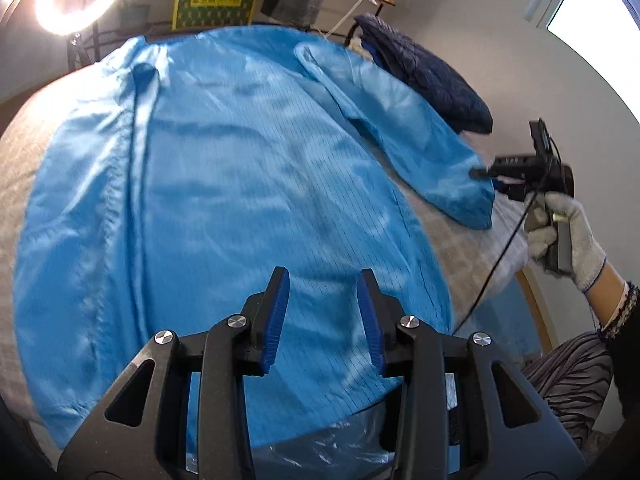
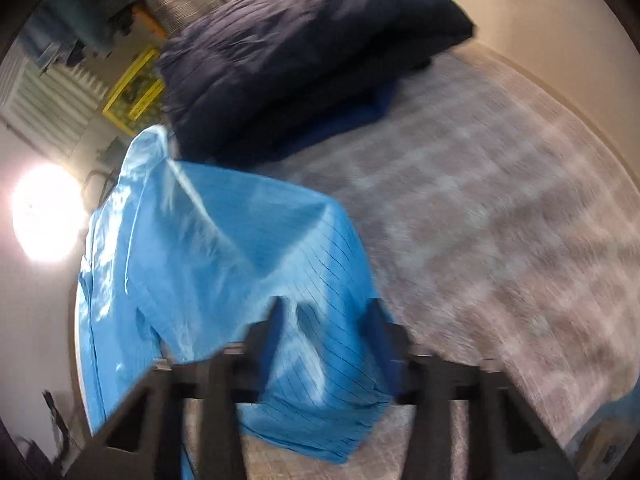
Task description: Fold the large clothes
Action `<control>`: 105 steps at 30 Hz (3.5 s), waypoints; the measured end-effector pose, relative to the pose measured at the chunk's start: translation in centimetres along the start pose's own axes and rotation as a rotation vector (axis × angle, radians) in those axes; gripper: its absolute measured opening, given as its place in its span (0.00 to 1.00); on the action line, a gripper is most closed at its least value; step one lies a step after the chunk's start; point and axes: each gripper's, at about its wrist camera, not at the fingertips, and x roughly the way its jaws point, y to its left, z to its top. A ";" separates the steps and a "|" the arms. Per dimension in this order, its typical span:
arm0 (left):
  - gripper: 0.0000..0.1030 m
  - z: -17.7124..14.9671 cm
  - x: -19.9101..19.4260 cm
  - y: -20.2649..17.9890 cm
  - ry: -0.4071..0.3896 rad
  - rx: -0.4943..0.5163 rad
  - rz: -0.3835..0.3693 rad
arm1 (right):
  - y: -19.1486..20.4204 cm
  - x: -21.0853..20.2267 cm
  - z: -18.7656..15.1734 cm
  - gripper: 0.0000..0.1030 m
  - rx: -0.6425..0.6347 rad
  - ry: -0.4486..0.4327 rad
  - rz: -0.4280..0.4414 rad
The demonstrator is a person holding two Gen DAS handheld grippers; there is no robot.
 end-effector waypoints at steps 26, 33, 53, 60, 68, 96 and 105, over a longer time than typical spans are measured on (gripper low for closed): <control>0.35 2.1 -4.1 6.6 -0.146 -0.221 0.057 | 25.3 -8.3 -19.2 0.00 -1.063 -0.279 0.003; 0.35 2.1 -5.2 8.5 -0.173 -0.272 0.079 | 28.4 -4.1 -27.8 0.00 -1.376 -0.178 0.003; 0.35 0.1 -0.2 4.2 0.014 -0.168 -0.012 | 15.3 -4.7 -15.3 0.37 -0.631 0.025 0.297; 0.35 1.7 2.3 3.0 0.035 -0.167 -0.018 | 17.6 -2.9 -17.3 0.31 -0.713 0.072 0.307; 0.35 0.5 4.8 2.0 0.137 -0.124 -0.054 | 19.9 -3.4 -26.2 0.27 -1.167 0.202 0.270; 0.35 -9.1 1.8 -4.4 0.009 0.295 0.108 | 17.7 -1.2 -22.9 0.32 -0.977 0.183 0.193; 0.35 -8.9 -1.9 -5.2 -0.139 0.168 0.082 | 14.8 -6.0 -16.9 0.48 -0.744 0.042 0.324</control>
